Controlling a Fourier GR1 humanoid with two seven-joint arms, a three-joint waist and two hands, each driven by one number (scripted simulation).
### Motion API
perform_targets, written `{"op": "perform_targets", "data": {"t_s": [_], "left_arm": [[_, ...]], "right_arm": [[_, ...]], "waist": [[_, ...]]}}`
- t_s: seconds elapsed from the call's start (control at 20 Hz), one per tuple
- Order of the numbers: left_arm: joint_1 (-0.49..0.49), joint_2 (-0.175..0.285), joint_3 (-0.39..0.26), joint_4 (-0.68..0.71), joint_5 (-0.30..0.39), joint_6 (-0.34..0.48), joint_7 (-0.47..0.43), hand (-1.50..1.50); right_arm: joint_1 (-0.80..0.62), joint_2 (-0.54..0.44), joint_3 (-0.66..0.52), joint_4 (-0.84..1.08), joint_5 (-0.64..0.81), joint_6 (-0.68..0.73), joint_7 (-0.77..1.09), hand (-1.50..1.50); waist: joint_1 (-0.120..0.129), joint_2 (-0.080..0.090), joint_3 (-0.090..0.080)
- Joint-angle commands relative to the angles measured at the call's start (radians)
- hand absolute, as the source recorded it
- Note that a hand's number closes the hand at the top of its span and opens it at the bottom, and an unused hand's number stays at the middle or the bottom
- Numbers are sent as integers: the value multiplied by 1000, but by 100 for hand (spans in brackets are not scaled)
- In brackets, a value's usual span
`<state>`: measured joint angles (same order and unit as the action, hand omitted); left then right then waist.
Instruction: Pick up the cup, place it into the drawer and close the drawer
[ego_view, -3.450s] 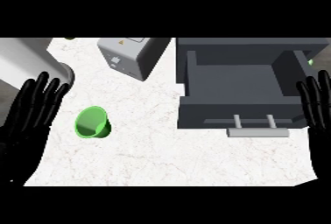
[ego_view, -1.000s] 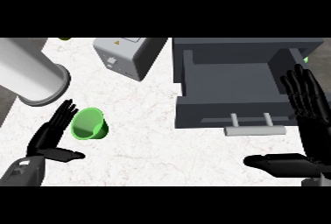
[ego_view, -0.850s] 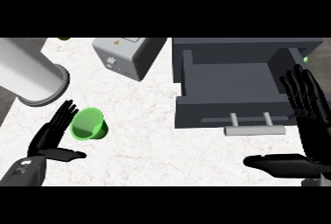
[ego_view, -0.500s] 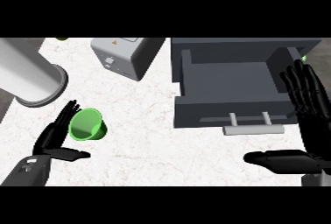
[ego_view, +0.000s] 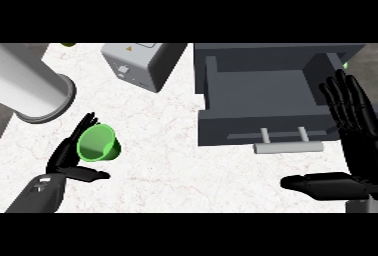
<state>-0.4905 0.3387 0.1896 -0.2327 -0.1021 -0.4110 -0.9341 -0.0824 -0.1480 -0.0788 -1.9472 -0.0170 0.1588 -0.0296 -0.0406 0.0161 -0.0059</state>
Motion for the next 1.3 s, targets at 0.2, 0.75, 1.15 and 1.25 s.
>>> {"op": "perform_targets", "data": {"t_s": [0.2,0.75,1.15,1.25], "left_arm": [[-43,-46,-2,16,12,-162,-100,-150],[-50,-74,-5,-11,57,-324,-79,150],[-60,-99,4,-28,110,-427,-42,150],[-64,-137,-7,-58,110,-401,-62,150]], "right_arm": [[-7,5,7,18,11,-3,3,-150],[-6,-8,-25,34,-27,19,-14,-150],[-21,0,-10,11,-18,5,29,-150],[-1,-19,-30,18,-22,19,15,-150]], "waist": [[2,0,0],[5,-2,1],[7,-3,0],[2,-3,1]]}}
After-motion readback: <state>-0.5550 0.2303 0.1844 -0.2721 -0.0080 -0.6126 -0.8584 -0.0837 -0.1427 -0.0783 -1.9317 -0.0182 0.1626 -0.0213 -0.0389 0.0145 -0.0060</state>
